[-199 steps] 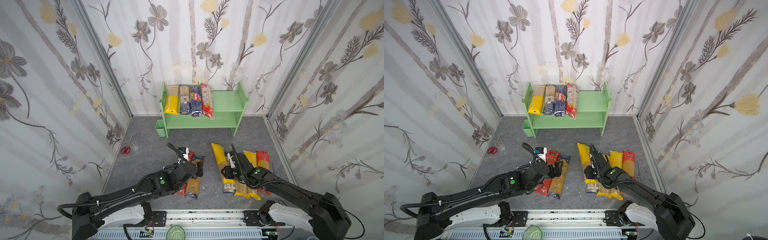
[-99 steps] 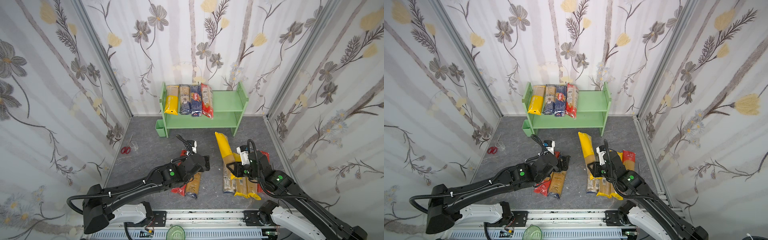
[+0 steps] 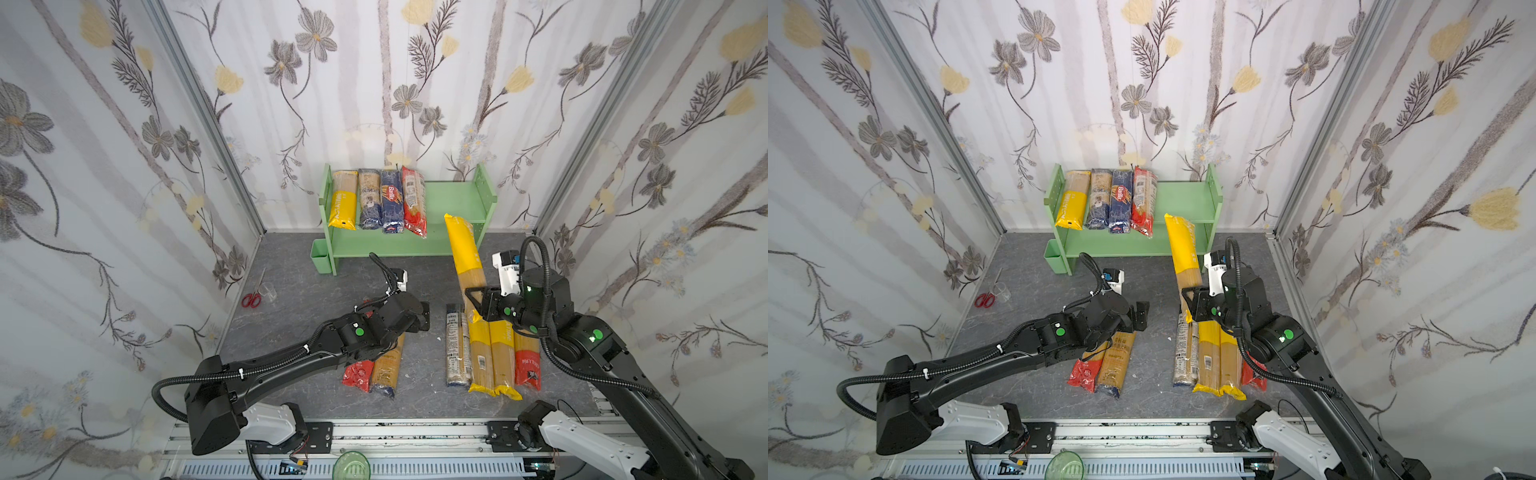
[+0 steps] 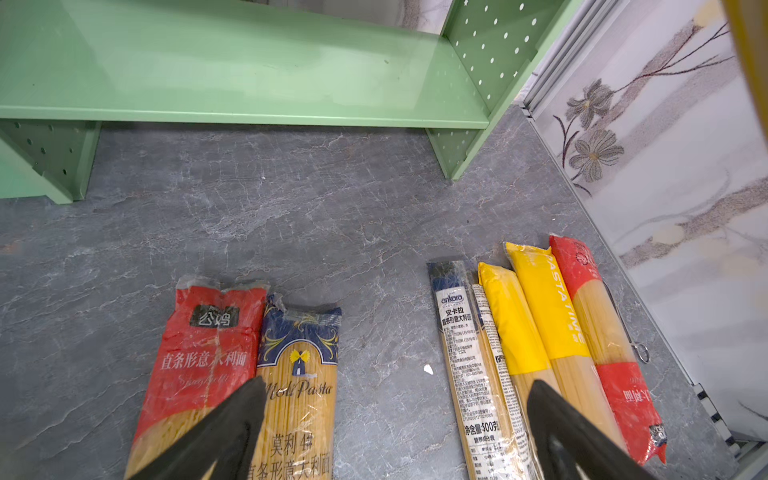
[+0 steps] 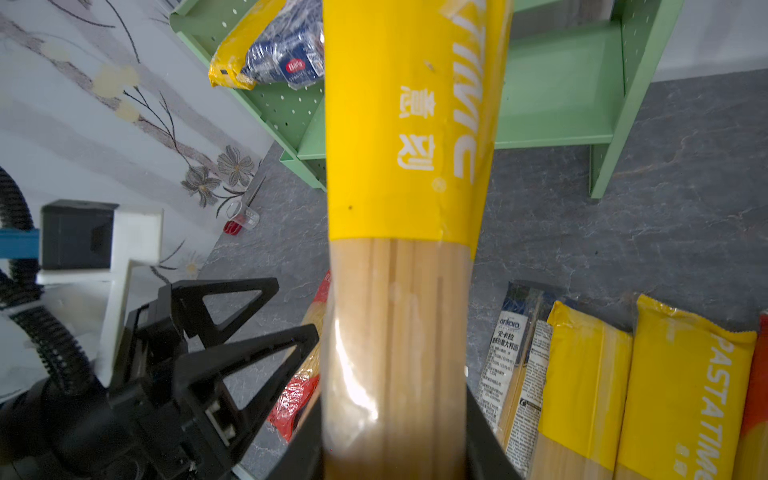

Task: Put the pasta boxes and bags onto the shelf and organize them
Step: 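Lift the yellow Pastatime pack with the right gripper to the upper shelf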

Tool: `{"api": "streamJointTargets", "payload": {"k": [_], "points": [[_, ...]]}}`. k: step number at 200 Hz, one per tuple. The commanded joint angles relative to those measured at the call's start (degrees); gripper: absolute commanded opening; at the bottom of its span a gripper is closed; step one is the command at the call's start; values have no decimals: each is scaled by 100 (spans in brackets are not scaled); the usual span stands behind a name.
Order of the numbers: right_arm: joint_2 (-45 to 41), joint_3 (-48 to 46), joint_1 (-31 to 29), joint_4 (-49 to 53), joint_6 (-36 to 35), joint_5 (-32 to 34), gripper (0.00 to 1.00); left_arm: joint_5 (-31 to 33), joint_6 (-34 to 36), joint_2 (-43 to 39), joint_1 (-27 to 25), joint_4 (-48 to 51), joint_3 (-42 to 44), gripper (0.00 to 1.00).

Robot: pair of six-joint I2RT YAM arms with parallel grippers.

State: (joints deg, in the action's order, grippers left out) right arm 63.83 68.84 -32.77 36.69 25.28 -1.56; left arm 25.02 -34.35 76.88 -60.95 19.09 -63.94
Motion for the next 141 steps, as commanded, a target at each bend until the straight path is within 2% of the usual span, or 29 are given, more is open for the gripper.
{"api": "streamJointTargets", "payload": {"k": [1, 47, 80, 141], "points": [[477, 617, 105, -672, -317, 138, 1, -20, 216, 2, 100, -46, -77, 100], [1996, 2254, 431, -640, -546, 145, 2, -146, 258, -332, 437, -86, 232, 100], [3387, 3625, 643, -459, -728, 152, 3, -178, 193, -761, 729, -138, 692, 100], [5628, 5968, 1024, 60, -683, 172, 3, -260, 175, -1361, 1215, -169, 1186, 100]]}}
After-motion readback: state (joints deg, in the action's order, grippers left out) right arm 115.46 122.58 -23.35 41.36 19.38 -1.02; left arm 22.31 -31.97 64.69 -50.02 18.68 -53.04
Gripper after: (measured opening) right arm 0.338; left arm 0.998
